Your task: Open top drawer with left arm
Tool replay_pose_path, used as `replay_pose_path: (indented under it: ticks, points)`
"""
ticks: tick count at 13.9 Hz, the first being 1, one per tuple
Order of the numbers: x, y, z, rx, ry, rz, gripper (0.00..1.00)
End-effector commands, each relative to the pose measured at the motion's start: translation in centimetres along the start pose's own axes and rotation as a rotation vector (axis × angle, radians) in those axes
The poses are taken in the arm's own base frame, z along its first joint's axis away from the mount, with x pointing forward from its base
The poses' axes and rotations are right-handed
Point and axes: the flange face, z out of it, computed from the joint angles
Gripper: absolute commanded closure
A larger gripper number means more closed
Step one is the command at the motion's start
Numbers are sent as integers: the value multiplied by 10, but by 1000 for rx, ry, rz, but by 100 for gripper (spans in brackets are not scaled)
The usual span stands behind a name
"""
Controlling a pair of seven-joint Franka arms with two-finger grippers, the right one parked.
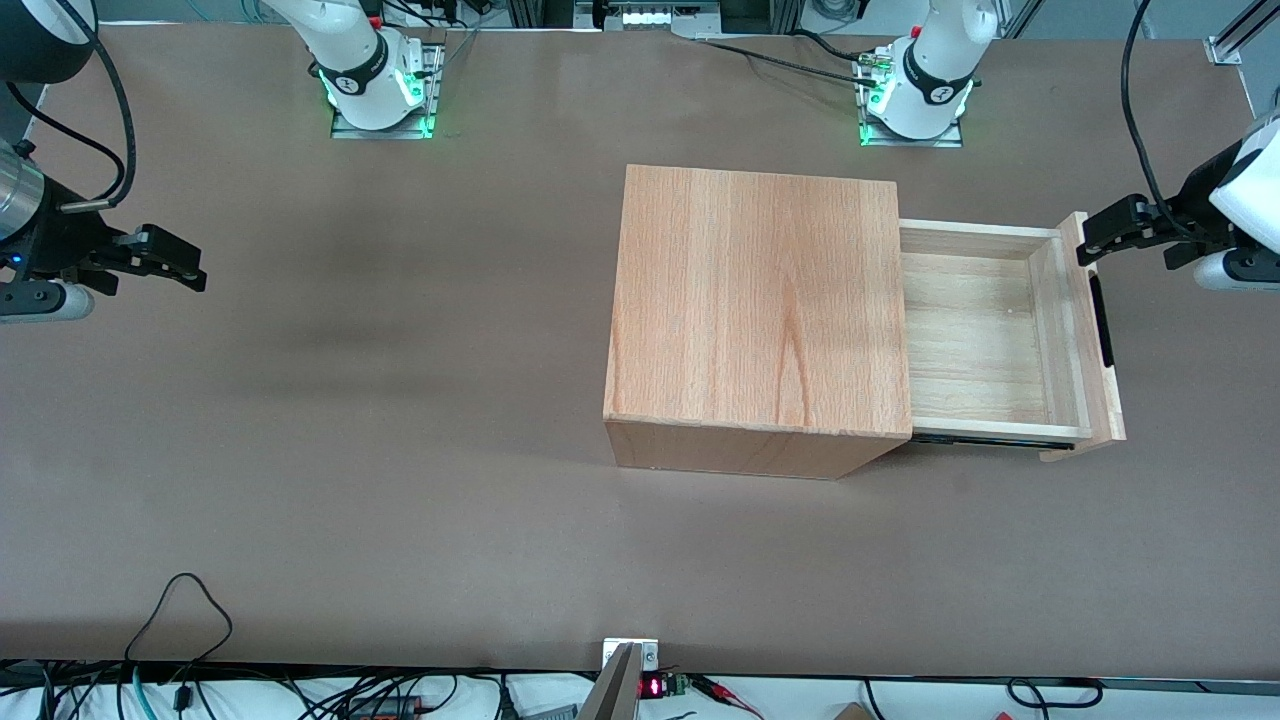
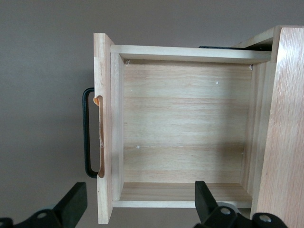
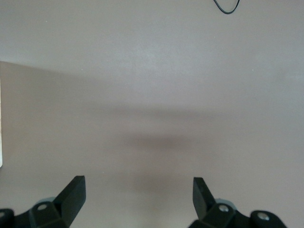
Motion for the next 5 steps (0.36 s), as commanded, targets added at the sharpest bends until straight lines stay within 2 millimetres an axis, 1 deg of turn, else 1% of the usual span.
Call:
replay_pose_path:
  ticks: [1, 5]
  points:
    - [-8, -3, -4, 7, -7, 23, 0]
    - [-8, -4, -4, 7, -5, 20, 0]
